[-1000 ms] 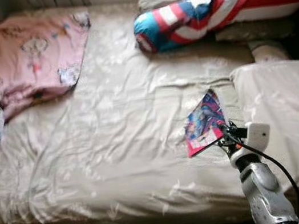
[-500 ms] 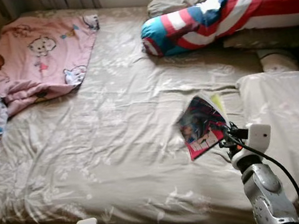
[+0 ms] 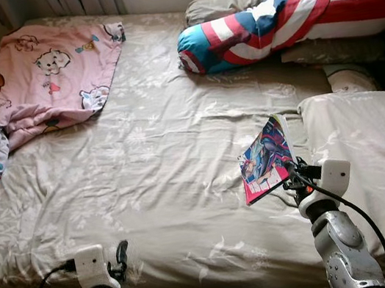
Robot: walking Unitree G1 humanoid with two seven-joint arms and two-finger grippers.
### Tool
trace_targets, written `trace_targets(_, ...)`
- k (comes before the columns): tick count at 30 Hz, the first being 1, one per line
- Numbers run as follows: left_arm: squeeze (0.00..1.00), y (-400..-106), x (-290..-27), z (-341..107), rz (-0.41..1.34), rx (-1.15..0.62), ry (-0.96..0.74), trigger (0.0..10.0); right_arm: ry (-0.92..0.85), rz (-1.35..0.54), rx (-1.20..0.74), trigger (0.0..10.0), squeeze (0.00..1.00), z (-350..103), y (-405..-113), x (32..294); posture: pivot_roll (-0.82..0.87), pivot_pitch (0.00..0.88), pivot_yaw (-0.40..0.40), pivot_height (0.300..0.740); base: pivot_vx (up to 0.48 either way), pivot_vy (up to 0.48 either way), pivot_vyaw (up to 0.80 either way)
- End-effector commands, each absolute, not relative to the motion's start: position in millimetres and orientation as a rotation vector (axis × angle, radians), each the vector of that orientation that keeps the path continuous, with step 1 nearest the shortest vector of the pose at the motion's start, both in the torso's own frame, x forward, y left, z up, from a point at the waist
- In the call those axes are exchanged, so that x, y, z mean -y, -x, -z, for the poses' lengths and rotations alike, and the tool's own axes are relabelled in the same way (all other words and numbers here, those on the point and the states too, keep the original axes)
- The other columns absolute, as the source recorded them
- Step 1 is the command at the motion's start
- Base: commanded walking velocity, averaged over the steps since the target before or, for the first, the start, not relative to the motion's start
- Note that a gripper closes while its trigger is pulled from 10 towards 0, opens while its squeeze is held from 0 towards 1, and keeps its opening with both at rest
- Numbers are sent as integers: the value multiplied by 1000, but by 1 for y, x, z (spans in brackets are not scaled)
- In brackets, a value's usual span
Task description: Clean up the room
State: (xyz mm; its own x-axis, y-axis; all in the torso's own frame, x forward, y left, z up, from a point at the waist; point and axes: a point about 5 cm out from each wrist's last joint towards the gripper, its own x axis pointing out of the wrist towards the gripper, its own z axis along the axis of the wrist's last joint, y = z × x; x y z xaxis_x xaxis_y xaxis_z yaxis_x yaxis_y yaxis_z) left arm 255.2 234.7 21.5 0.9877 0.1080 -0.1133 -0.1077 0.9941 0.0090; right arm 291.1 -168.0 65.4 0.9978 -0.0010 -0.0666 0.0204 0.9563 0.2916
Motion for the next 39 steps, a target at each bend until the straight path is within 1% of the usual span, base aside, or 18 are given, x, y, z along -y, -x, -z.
trace_targets(1, 0, -251, -234, -20, -120, -112, 22, 10000, -304, -1, -28, 10000, 0, -73, -292, 167, 41, 201, -57, 718, 0, 0, 0)
trace_targets(5, 0, -256, -229, -31, -114, -65, 41, 10000, -299, -1, -41, 10000, 0, -72, -293, 167, 41, 197, -57, 718, 0, 0, 0)
trace_targets(9, 0, -261, -224, -37, -108, -45, 57, 10000, -288, -6, -64, 10000, 0, -70, -294, 167, 38, 194, -56, 703, 0, 0, 0)
trace_targets(10, 0, -263, -220, -38, -100, -43, 64, 10000, -286, -8, -61, 10000, 0, -70, -294, 167, 34, 187, -55, 693, 0, 0, 0)
trace_targets(14, 0, -264, -217, -39, -90, -47, 72, 10000, -298, -2, -34, 10000, 0, -72, -293, 168, 37, 185, -55, 683, 0, 0, 0)
trace_targets(29, 0, -264, -215, -46, -86, -45, 80, 10000, -291, 1, -60, 10000, 0, -69, -293, 168, 44, 199, -56, 683, 0, 0, 0)
trace_targets(32, 0, -264, -215, -46, -86, -46, 80, 10000, -288, -3, -71, 10000, 0, -69, -294, 167, 43, 203, -56, 674, 0, 0, 0)
trace_targets(33, 0, -265, -214, -47, -86, -44, 81, 10000, -285, -3, -54, 10000, 0, -70, -294, 167, 43, 205, -56, 664, 0, 0, 0)
trace_targets(39, 0, -267, -214, -50, -83, -36, 84, 10000, -293, 7, -42, 10000, 0, -71, -293, 168, 47, 207, -56, 664, 0, 0, 0)
